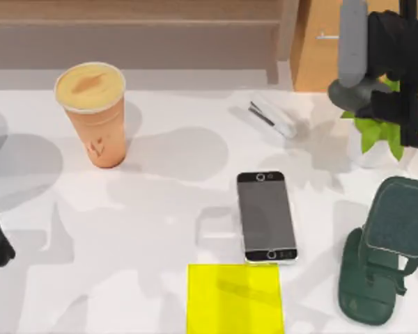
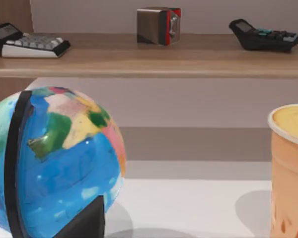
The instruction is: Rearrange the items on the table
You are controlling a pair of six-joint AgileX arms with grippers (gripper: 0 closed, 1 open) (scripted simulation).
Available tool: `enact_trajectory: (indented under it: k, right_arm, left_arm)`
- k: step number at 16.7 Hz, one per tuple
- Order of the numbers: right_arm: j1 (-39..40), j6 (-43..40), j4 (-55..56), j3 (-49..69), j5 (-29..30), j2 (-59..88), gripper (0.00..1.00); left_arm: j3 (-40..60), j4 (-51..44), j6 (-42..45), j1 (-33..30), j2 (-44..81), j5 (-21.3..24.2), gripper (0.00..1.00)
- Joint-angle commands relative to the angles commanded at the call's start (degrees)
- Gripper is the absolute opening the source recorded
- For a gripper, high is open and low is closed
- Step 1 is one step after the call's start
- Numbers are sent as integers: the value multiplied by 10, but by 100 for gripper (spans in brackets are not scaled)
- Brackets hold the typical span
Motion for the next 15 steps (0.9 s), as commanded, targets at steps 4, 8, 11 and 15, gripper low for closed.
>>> enact_trajectory:
  k: [4,8,11,15]
  right_arm:
    - [167,-232,17,15,-4,53,0]
    - [290,-434,26,-14,29,112,0]
    - [342,-536,25,-52,65,154,0]
    - [368,-588,21,-88,94,184,0]
  left_arm:
    - [0,0,0,0,0,0,100]
    - [0,0,0,0,0,0,100]
    - [0,0,0,0,0,0,100]
    - [0,0,0,0,0,0,100]
